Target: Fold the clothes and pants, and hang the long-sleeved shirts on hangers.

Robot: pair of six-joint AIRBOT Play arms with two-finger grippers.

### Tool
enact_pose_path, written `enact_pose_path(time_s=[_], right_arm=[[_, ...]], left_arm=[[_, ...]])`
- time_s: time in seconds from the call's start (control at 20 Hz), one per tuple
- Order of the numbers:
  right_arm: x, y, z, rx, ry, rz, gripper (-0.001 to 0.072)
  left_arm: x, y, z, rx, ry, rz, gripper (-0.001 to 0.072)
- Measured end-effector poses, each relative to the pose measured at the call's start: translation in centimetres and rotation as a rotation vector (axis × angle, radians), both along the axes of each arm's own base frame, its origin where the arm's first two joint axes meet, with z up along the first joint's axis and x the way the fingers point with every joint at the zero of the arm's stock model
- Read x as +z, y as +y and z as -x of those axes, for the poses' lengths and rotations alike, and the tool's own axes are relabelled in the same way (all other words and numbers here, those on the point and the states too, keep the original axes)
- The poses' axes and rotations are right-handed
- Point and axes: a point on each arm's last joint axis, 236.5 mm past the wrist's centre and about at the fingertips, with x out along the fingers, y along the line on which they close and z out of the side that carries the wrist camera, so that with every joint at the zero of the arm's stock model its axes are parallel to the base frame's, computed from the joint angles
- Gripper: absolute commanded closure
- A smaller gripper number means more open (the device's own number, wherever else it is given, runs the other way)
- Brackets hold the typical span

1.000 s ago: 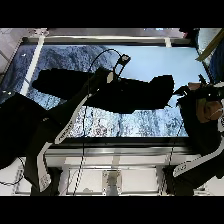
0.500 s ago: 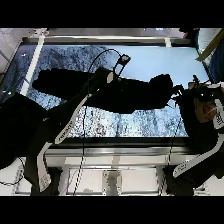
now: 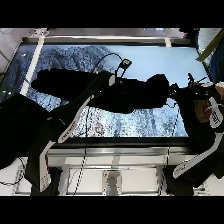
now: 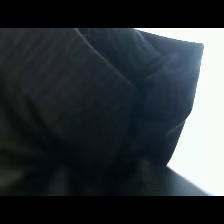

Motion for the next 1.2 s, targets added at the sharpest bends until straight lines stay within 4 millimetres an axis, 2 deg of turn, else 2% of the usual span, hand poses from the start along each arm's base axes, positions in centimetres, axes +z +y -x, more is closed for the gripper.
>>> enact_pose_path(time_s=[0.05,0.15,0.2,0.25,0.3,0.35,0.55,0.7,0.8,0.95,1.2], right_arm=[[-0.1,0.4,-0.1,0.007,-0.001,0.001,0.0693],[-0.1,1.1,-0.4,0.015,-0.005,0.005,0.0691],[-0.1,1.3,-0.4,0.019,-0.006,0.005,0.0628],[0.1,1.4,-0.5,0.022,-0.009,0.006,0.0400],[0.2,1.4,-0.4,0.024,-0.009,0.004,0.0113],[0.3,1.2,-0.2,0.024,-0.007,0.003,0.0011],[0.9,-0.4,0.9,0.014,0.013,-0.017,0.0010],[0.4,-1.5,2.2,0.017,0.059,-0.001,0.0009],[0.3,-1.7,2.4,0.014,0.072,0.009,0.0009],[-0.1,-1.4,1.9,0.009,0.068,0.035,0.0009],[-0.8,0.7,0.7,0.013,0.060,0.019,0.0015]], left_arm=[[-0.7,-0.4,0.5,-0.006,0.021,0.002,0.0699],[-2.5,-1.2,1.7,-0.021,0.066,-0.004,0.0698],[-3.3,-1.5,2.3,-0.028,0.088,-0.010,0.0698],[-4.1,-1.7,2.8,-0.034,0.108,-0.018,0.0698],[-4.7,-1.7,3.2,-0.039,0.127,-0.028,0.0698],[-5.2,-1.7,3.7,-0.044,0.145,-0.038,0.0698],[-6.0,-1.6,4.4,-0.050,0.178,-0.051,0.0698],[-6.2,-1.4,4.5,-0.049,0.190,-0.056,0.0698],[-6.2,-1.3,4.6,-0.049,0.193,-0.057,0.0698],[-6.2,-1.3,4.6,-0.048,0.195,-0.058,0.0698],[-5.6,-1.2,4.5,-0.048,0.188,-0.053,0.0698]])
